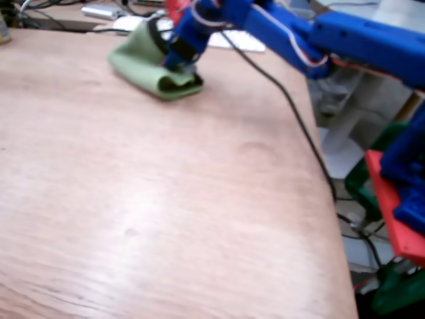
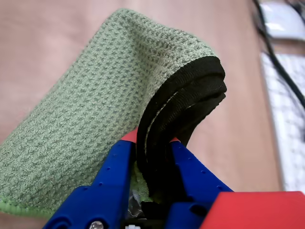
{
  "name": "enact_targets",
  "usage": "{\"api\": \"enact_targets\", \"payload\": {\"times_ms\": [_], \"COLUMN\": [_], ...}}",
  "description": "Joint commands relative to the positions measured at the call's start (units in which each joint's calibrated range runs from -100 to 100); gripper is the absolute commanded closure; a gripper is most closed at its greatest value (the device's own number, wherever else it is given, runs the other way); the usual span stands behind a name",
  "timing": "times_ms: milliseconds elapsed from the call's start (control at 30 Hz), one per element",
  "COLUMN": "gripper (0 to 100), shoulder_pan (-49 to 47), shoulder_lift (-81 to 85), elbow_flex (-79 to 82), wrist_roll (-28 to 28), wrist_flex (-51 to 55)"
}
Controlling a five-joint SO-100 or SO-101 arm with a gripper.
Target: Clean the table
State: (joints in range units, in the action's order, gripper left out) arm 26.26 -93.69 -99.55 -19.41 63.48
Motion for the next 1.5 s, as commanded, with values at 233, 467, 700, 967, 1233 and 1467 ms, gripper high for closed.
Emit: {"api": "enact_targets", "payload": {"times_ms": [233, 467, 700, 967, 1233, 1467], "gripper": [99, 99, 99, 99, 99, 99], "shoulder_pan": [39.06, 49.72, 47.69, 41.93, 10.8, -40.98], "shoulder_lift": [-4.25, -3.14, 10.58, 22.08, 60.67, 73.88], "elbow_flex": [-0.45, -0.45, 8.7, 10.88, 10.88, 11.44], "wrist_roll": [-11.67, -19.0, -19.68, -18.9, -8.84, 1.95], "wrist_flex": [1.46, 1.63, 10.99, 16.74, 36.52, 36.52]}}
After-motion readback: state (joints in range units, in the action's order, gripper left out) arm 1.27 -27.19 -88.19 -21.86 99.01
